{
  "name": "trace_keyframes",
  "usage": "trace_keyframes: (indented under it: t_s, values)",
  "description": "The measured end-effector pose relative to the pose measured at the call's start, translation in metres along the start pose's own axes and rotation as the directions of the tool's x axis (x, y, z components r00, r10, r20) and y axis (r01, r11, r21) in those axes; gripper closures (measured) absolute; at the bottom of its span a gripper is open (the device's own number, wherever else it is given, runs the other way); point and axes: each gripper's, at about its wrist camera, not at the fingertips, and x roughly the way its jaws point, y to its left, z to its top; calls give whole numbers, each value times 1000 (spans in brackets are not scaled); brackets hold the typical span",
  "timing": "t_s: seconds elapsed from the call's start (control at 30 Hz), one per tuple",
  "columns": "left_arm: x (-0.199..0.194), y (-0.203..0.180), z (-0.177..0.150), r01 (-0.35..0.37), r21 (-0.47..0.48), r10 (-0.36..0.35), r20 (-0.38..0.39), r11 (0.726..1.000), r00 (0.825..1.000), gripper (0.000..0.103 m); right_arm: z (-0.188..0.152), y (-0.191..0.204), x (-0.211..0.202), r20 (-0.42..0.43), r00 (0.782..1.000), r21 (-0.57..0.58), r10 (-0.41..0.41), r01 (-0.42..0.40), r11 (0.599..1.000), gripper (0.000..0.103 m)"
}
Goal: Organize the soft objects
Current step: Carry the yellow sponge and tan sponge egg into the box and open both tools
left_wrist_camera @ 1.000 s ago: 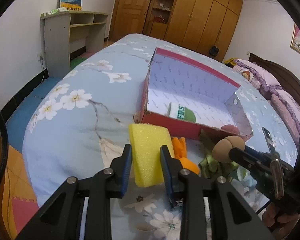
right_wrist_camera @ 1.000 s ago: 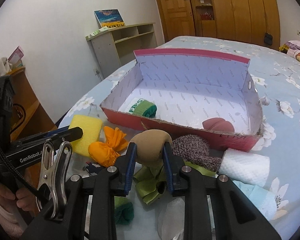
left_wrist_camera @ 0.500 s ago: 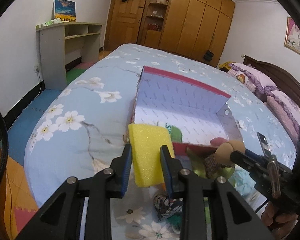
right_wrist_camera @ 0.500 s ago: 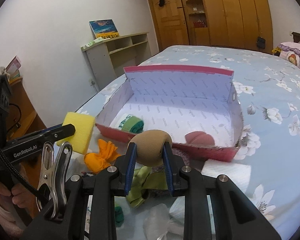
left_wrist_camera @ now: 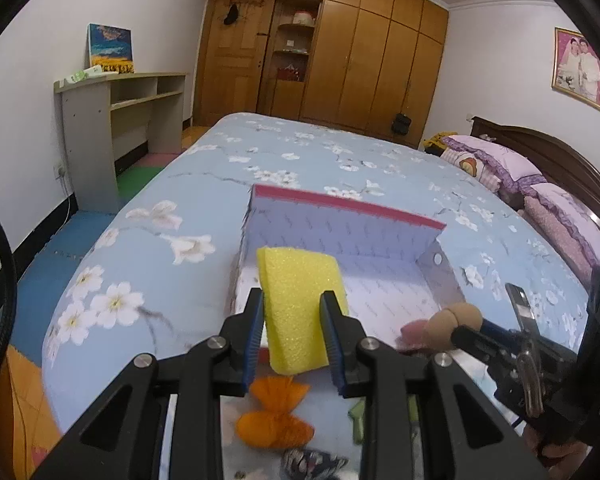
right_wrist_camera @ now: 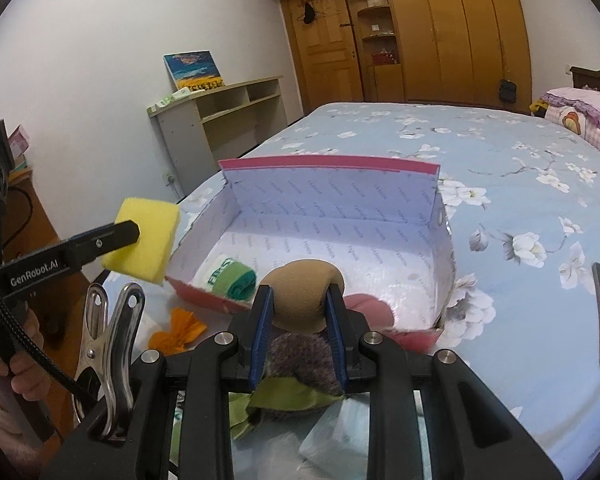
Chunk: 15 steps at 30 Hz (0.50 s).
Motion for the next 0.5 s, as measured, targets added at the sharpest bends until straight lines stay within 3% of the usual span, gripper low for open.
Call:
trace_keyframes:
  t_s: [0.5]
  values:
    - [65,-19,21,29,27,-28,-44,999,999,74,20,-31,21,0,997,4,-78,78,997,76]
